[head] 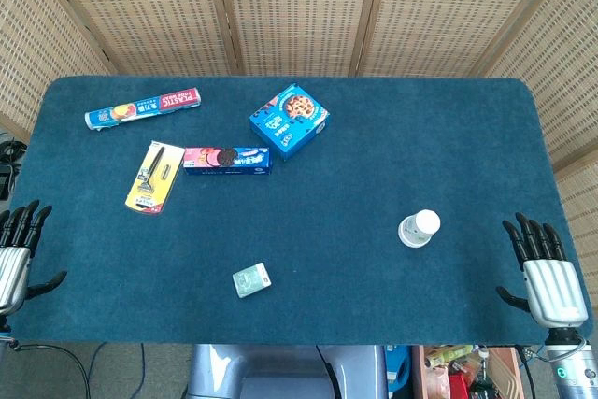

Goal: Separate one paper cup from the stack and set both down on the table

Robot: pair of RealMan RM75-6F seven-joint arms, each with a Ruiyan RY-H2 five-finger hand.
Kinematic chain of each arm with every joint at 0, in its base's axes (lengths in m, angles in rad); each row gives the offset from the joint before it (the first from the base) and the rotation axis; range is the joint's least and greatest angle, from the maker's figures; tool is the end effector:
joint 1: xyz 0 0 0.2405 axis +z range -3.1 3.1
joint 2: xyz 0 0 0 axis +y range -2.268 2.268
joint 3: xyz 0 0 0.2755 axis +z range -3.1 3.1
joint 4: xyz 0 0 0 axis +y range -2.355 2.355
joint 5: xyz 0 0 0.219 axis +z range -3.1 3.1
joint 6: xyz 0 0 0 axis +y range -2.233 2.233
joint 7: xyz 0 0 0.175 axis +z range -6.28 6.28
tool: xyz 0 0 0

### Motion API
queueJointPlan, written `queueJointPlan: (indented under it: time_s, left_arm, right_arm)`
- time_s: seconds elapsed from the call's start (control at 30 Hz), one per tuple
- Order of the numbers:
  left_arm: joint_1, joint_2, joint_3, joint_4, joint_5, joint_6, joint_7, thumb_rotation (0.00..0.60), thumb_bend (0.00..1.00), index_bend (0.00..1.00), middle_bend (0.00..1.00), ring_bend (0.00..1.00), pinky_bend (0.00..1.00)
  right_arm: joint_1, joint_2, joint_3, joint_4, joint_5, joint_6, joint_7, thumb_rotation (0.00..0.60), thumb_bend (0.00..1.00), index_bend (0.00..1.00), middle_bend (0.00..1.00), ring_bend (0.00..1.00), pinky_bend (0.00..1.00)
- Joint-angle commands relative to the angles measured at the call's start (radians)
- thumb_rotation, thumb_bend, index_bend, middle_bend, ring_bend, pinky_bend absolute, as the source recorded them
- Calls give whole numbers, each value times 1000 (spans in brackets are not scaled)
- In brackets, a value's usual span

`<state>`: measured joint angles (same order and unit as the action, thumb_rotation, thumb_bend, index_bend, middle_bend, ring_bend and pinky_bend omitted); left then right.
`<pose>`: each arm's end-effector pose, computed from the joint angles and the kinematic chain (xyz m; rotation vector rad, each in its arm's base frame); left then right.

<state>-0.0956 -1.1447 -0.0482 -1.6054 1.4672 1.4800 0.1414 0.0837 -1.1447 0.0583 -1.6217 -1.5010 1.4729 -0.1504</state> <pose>-0.3344 0.2174 0.1520 -1.4065 -0.8237 -0.8023 -0.3275 -0.2154 0.1487 1.4265 -0.8194 0.8192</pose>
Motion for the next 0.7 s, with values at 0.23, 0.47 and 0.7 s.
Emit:
queueJointPlan:
  time_s: [0.23, 0.47, 0.7]
  left_arm:
    - [0, 0, 0, -1, 1, 2, -2, 600, 182, 0, 0, 0, 0]
    - [-4, -4, -4, 5, 1, -1, -6, 600, 182, 0, 0, 0, 0]
    - [-8, -11, -5, 17, -4, -10, -12, 600, 182, 0, 0, 0, 0]
  right_arm:
    - [1, -1, -2, -1, -2, -2, 3, 600, 114, 0, 0, 0, 0]
    - [1, -4, -6, -3, -12, 0, -8, 600, 115, 0, 0, 0, 0]
    - [2, -8, -8, -5, -13, -3, -19, 600, 115, 0, 0, 0, 0]
